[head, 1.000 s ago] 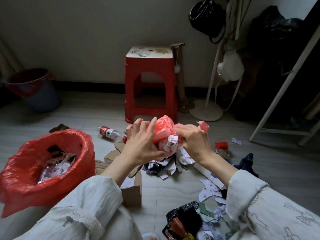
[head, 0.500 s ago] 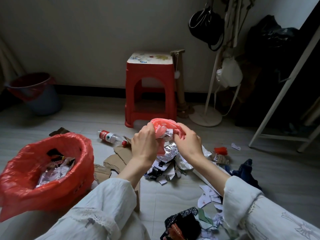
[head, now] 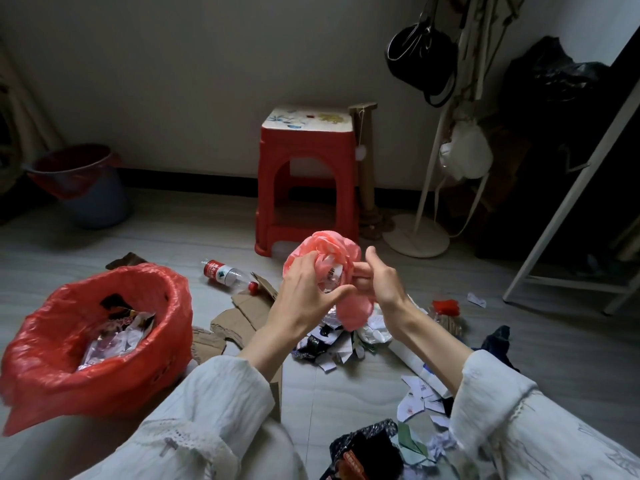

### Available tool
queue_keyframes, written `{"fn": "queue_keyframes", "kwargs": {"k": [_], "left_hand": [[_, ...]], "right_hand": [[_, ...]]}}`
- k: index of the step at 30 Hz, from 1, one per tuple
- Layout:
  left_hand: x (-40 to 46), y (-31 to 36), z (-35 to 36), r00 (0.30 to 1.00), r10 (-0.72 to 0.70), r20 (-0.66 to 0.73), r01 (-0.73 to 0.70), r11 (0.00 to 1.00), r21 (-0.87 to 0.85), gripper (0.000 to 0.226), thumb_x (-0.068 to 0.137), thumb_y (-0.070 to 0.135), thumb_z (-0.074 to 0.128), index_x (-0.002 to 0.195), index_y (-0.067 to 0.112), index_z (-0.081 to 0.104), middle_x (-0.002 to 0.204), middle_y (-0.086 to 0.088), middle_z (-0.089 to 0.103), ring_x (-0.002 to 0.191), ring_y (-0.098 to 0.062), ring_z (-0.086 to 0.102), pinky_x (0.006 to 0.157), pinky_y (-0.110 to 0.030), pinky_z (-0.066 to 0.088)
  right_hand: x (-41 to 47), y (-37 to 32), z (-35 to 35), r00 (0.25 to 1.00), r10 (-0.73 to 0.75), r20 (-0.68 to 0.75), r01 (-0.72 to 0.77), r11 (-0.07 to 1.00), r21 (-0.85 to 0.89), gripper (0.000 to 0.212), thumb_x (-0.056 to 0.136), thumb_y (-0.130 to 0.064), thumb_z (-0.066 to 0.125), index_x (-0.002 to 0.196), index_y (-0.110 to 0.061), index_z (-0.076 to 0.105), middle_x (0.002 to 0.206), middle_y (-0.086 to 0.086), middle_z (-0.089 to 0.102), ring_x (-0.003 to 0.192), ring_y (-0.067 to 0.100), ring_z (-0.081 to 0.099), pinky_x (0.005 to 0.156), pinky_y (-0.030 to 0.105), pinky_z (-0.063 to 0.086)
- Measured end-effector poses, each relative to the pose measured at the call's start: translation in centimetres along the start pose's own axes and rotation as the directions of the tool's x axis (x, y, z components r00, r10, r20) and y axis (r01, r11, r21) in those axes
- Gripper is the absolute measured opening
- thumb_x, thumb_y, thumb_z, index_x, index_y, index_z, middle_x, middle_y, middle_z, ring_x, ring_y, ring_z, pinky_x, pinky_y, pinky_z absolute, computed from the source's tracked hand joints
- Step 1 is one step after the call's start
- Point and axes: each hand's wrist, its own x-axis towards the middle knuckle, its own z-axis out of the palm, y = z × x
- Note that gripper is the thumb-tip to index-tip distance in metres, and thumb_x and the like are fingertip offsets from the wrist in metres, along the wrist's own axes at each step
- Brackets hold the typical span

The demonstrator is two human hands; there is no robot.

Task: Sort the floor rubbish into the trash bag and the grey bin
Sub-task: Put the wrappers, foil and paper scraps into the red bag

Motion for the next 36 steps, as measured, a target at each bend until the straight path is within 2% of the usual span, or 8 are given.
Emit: {"fn": "queue_keyframes", "kwargs": {"k": [4,7,12,18,21,25,33,36], "left_hand": [[-0.2,-1.6,-1.1,0.999,-0.026,0.023,0.027,1.000,-0.002,0.060,0.077,0.032,0.073,0.126,0.011,0.044,0.122,-0.007,0.054,0.115,-0.019,0.050,0.093,-0.025,0.042],[-0.7,-2.3,-2.1,0.999,-0.040,-0.036,0.039,0.999,-0.007,0.056,0.078,0.026,0.073,0.125,0.010,0.046,0.121,-0.007,0.054,0.114,-0.018,0.050,0.090,-0.020,0.038],[-1.0,-3.6,-4.5,0.981,-0.100,-0.168,0.109,0.993,0.047,0.044,0.080,0.024,0.070,0.118,0.012,0.051,0.110,-0.007,0.062,0.099,-0.023,0.059,0.083,-0.034,0.049],[-1.4,-8.2,-10.3,0.914,-0.231,-0.333,0.284,0.952,0.118,0.025,0.081,0.024,0.064,0.105,0.019,0.060,0.097,-0.006,0.067,0.091,-0.029,0.061,0.065,-0.029,0.039],[-2.4,-11.8,-13.9,0.843,-0.289,-0.454,0.400,0.901,0.169,0.027,0.082,0.021,0.064,0.109,0.019,0.061,0.101,-0.008,0.068,0.095,-0.031,0.062,0.066,-0.027,0.035],[-4.2,-18.6,-18.2,0.775,-0.299,-0.556,0.523,0.798,0.300,0.030,0.080,0.016,0.065,0.109,0.016,0.060,0.107,-0.012,0.063,0.099,-0.036,0.058,0.070,-0.040,0.044],[-3.4,-30.6,-16.6,0.904,-0.301,-0.303,0.422,0.530,0.736,0.035,0.050,0.001,0.079,0.079,0.014,0.065,0.082,-0.015,0.060,0.070,-0.033,0.061,0.038,-0.031,0.042],[-2.3,-34.7,-14.4,0.922,-0.366,-0.129,0.315,0.510,0.801,0.035,0.052,0.022,0.084,0.081,0.017,0.065,0.089,-0.013,0.060,0.080,-0.033,0.062,0.036,-0.025,0.037]], "right_hand": [[0.1,-0.1,1.3,0.996,0.038,0.077,-0.038,0.999,-0.001,0.067,0.101,-0.044,0.017,0.100,-0.003,0.070,0.088,0.013,0.071,0.073,0.010,0.065,0.048,0.009,0.044],[0.6,0.0,2.6,0.994,0.040,0.098,-0.040,0.999,-0.001,0.069,0.099,-0.049,0.015,0.091,-0.011,0.072,0.087,0.011,0.072,0.081,0.014,0.065,0.065,0.023,0.043],[1.5,-0.2,5.0,0.990,0.016,0.140,-0.022,0.999,0.041,0.068,0.098,-0.053,0.019,0.084,-0.016,0.074,0.090,0.011,0.071,0.094,0.024,0.063,0.088,0.040,0.047],[2.5,-0.5,11.1,0.979,-0.039,0.199,0.025,0.997,0.070,0.057,0.100,-0.045,0.024,0.080,-0.013,0.067,0.087,0.005,0.062,0.082,0.015,0.054,0.079,0.034,0.046],[3.4,0.1,15.3,0.973,-0.085,0.213,0.126,0.974,-0.186,0.038,0.099,-0.037,0.032,0.084,-0.021,0.064,0.099,0.006,0.065,0.094,0.019,0.059,0.086,0.038,0.046],[4.6,2.4,21.7,0.917,-0.150,0.369,0.339,0.782,-0.524,0.031,0.097,-0.023,0.040,0.121,-0.014,0.057,0.122,0.007,0.060,0.109,0.019,0.055,0.090,0.028,0.040],[9.0,8.8,29.3,0.778,-0.085,0.623,0.578,0.486,-0.656,0.050,0.098,-0.026,0.039,0.146,-0.015,0.027,0.153,0.005,0.025,0.141,0.019,0.020,0.115,0.031,0.017],[11.2,11.3,30.2,0.763,-0.056,0.644,0.585,0.486,-0.650,0.062,0.097,-0.038,0.040,0.150,-0.020,0.013,0.158,0.001,0.007,0.146,0.017,0.004,0.117,0.031,0.007]]}}
